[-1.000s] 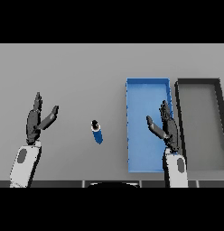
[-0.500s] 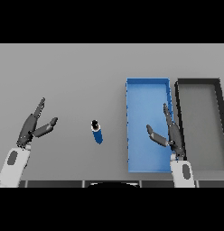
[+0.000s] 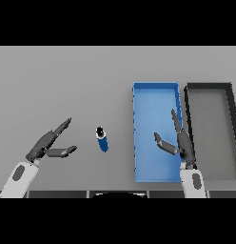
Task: Pick up the blue pipe and place it into the blue bin.
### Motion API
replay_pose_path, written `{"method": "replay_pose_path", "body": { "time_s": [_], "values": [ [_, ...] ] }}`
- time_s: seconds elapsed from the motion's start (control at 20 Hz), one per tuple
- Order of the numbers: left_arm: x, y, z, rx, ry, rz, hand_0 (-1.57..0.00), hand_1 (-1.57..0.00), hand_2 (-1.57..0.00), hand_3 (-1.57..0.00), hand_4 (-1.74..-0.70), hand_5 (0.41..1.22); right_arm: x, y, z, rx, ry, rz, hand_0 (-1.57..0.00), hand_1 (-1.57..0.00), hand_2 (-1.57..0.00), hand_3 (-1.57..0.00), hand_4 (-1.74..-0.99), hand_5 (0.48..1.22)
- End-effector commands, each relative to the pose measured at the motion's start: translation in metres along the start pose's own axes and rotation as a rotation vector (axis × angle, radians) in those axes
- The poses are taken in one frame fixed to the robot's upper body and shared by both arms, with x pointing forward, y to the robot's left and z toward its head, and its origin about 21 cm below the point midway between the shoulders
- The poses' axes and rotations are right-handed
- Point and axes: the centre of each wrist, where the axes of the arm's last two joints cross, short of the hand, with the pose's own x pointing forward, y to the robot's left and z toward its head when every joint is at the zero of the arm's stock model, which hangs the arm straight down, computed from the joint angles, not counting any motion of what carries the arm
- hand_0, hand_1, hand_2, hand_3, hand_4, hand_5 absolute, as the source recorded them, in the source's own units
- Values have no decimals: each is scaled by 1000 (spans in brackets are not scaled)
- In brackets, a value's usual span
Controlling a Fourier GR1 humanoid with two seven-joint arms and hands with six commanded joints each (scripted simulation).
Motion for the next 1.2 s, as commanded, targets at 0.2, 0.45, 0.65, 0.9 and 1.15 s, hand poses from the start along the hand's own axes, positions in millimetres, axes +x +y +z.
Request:
{"method": "replay_pose_path", "body": {
  "time_s": [0.2,0.45,0.65,0.9,1.15],
  "values": [
    [4,-34,-7,-106,23,-16,1,1,1,1,-1138,455,-1,2,2,-11,8,-12,1,1,1,1,-1195,617],
    [-2,-66,-32,-147,-3,7,1,1,1,1,-1151,456,-2,-2,0,-7,21,-17,1,1,1,1,-1217,626],
    [-3,-84,-55,-140,-28,37,1,1,1,1,-1150,460,-1,0,2,-12,18,-21,1,1,1,1,-1202,621],
    [-6,-96,-79,-145,2,-9,1,1,1,1,-1076,435,-1,-2,2,-17,16,-23,1,1,1,1,-1220,639],
    [-8,-112,-89,-166,-45,40,1,1,1,1,-1090,441,-1,-5,7,-24,7,8,1,1,1,1,-1205,649]
  ]
}}
